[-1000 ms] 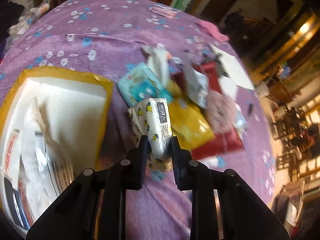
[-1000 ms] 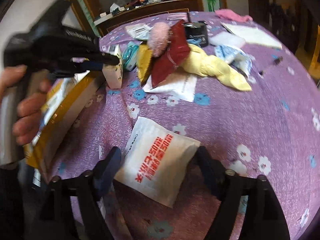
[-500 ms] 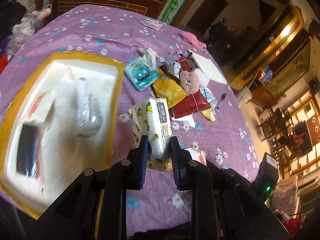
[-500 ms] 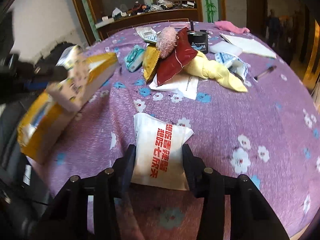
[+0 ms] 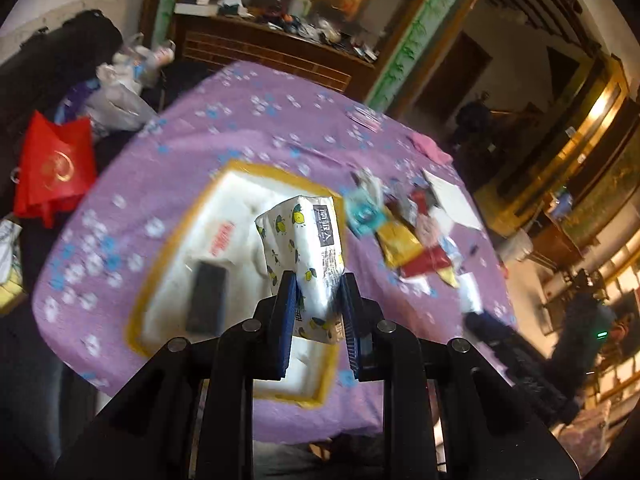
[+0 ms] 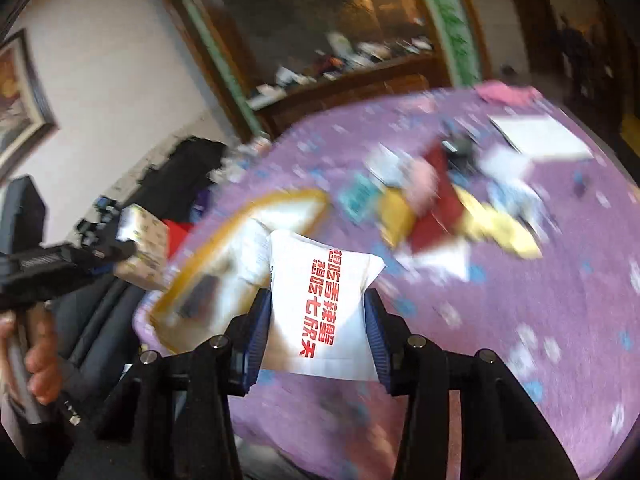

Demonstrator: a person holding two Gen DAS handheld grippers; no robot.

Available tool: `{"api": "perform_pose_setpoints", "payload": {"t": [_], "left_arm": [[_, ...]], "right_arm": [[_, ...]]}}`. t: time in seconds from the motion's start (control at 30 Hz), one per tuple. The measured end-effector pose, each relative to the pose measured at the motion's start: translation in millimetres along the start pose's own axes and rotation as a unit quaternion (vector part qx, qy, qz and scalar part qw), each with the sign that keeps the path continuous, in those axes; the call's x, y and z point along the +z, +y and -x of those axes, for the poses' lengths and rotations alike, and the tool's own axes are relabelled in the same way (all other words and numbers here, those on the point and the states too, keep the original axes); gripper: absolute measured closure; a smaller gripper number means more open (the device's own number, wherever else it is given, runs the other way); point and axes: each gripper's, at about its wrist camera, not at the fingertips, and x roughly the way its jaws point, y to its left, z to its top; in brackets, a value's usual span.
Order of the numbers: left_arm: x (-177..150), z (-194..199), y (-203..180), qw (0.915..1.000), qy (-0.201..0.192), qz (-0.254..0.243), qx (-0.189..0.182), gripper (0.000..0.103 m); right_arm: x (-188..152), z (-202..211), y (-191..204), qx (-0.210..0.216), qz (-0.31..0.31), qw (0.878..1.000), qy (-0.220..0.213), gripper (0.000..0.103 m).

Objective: Organize soft objects
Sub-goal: 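Place the tissue pack and white packet into the foam box, opening both tools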

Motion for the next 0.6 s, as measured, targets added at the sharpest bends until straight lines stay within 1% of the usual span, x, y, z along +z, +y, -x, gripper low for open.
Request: {"api": "perform_pose_setpoints", "payload": {"t": [0.07, 0.13, 0.17, 0.23, 0.3, 0.4, 0.47, 0.5, 0.57, 0.6], "left_arm": [[9, -10, 7, 0.9998, -0.002, -0.008, 0.017, 0.082], [16, -29, 15, 0.9994, 0.013, -0.012, 0.029, 0.082], [21, -44, 18, 0.999, 0.025, -0.016, 0.032, 0.082], [25, -63, 25, 0.9975, 0.041, -0.027, 0.051, 0.082], [30, -90, 31, 0.9938, 0.057, -0.045, 0.085, 0.082], [35, -121, 41, 0.9899, 0.078, -0.058, 0.103, 0.082], [36, -139, 50, 0.9894, 0.091, -0.056, 0.098, 0.082], [37, -148, 56, 0.9898, 0.099, -0.048, 0.09, 0.081], [40, -154, 61, 0.9923, 0.093, -0.04, 0.072, 0.081], [42, -155, 61, 0.993, 0.09, -0.038, 0.067, 0.081]], "right_arm": [[14, -15, 11, 0.021, 0.009, 1.0, 0.005, 0.058], [23, -38, 21, 0.034, 0.013, 0.999, 0.014, 0.057], [28, -56, 27, 0.034, 0.018, 0.999, 0.025, 0.057], [36, -90, 33, 0.022, 0.026, 0.999, 0.039, 0.057], [43, -129, 37, -0.003, 0.031, 0.998, 0.058, 0.057], [42, -166, 43, -0.025, 0.035, 0.996, 0.078, 0.057], [42, -190, 46, -0.014, 0.033, 0.995, 0.097, 0.057], [41, -194, 49, -0.018, 0.036, 0.994, 0.098, 0.057], [41, -199, 59, -0.03, 0.06, 0.994, 0.09, 0.057], [39, -202, 60, -0.034, 0.067, 0.993, 0.093, 0.056]]}}
